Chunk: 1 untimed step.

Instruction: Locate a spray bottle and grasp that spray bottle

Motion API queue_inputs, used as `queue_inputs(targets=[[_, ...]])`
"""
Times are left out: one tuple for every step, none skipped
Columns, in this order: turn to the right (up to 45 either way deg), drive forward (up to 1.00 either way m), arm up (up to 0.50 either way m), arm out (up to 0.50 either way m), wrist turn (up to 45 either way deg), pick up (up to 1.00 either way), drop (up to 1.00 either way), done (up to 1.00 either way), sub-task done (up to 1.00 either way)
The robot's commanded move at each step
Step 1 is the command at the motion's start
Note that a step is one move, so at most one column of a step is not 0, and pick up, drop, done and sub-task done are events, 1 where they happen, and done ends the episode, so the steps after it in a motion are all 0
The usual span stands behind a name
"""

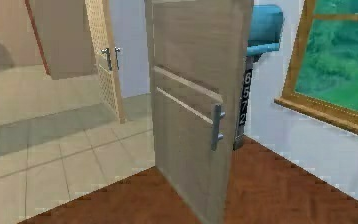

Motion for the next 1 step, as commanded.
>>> queue_inputs(targets=[[45.0, 0.0, 0.0, 0.0, 0.0, 0.0, 0.0, 0.0, 0.0]])
